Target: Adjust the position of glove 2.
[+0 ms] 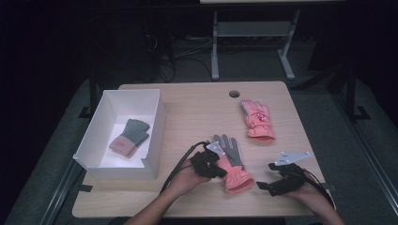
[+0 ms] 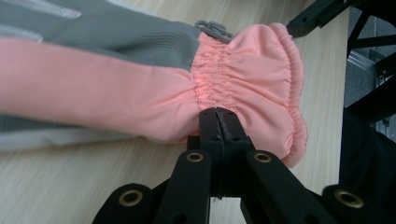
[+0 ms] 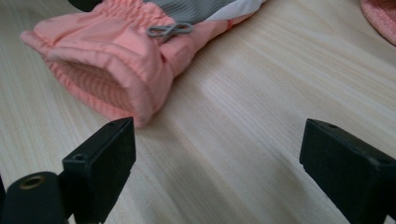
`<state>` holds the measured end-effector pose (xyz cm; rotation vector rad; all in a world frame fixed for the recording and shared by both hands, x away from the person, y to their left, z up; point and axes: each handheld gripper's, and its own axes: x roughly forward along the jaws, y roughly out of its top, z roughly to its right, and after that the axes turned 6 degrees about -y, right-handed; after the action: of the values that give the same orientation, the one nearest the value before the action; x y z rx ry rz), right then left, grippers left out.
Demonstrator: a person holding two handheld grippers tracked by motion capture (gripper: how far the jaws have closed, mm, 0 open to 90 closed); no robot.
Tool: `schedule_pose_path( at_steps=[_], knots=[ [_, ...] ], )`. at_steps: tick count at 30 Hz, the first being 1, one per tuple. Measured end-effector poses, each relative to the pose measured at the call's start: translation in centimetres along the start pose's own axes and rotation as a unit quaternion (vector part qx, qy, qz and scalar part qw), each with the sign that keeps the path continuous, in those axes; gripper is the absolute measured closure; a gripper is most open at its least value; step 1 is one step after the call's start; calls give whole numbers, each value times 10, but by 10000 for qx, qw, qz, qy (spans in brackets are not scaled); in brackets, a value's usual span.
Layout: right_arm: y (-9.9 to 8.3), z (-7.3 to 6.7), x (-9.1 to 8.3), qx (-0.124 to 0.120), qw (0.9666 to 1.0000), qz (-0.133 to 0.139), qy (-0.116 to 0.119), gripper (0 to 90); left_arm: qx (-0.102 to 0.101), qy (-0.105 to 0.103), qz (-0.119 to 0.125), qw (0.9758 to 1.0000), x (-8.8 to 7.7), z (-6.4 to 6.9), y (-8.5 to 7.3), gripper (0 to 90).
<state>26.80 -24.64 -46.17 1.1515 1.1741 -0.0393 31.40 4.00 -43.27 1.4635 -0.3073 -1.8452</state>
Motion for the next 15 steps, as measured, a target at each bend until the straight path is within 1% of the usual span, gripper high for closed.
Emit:
schedule_pose_path(
  at_steps=[2,4,6,10,12,15],
  knots=[
    [0,-1,0,21,10000,-9,20,102,34,-11,-12,10000,4,0,4,898],
    [0,-1,0,-19,10000,-15,-1,102,55,-57,5,10000,8,0,8,898],
    [1,-2,-1,39,10000,-30,-8,102,101,-77,5,9999,13,0,13,898],
    [2,-2,-2,26,10000,-39,-42,106,168,-113,-19,9998,22,0,21,898],
    [2,-1,-2,37,10000,-39,-11,118,209,-110,-15,9997,24,1,23,898],
    [3,-1,-2,105,9998,-157,39,120,256,-73,3,9996,21,2,23,896]
  ],
)
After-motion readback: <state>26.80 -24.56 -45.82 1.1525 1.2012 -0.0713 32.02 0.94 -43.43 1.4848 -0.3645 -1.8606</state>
